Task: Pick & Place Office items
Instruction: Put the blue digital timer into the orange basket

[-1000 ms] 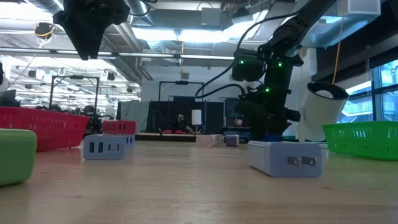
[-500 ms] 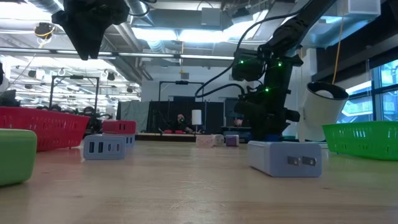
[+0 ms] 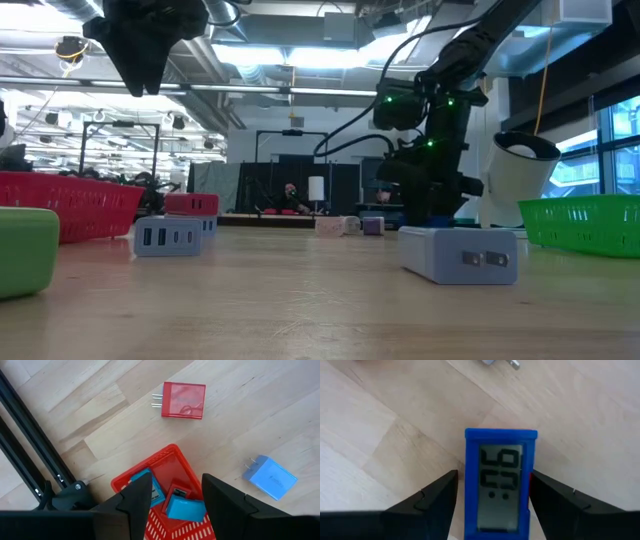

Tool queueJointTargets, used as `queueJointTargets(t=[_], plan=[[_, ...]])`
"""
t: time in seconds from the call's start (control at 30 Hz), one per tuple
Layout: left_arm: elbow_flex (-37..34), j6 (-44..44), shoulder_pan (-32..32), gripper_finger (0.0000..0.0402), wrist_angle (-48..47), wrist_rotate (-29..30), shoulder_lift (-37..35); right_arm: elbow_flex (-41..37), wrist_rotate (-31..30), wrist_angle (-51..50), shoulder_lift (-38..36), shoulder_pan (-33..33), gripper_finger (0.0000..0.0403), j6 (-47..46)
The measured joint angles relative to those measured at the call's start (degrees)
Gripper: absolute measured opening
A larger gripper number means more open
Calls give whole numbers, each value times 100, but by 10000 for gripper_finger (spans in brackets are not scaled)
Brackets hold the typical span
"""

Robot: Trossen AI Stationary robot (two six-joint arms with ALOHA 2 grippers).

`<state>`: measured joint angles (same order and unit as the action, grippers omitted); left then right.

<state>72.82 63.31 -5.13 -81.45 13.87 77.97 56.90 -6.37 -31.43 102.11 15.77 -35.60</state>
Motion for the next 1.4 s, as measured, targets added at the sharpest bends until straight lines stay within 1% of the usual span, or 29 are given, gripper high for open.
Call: queueJointTargets(t=[0.2,0.53,0.9,1.03,1.13,1.27,1.4], plan=[[0,0,0,169,47,-2,-2,2,-4,-8,-241,0,222,-17],[0,0,0,169,46,0,-1,2,-26,-10,-254,0,203,-21],[0,-1,0,169,46,10,0,2,-28,-10,-261,0,155,-37],[0,0,0,169,46,15,0,1,-24,-48,-326,0,156,-37],[0,0,0,169,46,18,-1,0,-24,-58,-543,0,161,-37],[0,46,0,169,61,110,0,0,-63,-56,-1016,0,160,-41],[0,126,0,169,155,331,0,0,-387,258,-1679,-65,160,96]])
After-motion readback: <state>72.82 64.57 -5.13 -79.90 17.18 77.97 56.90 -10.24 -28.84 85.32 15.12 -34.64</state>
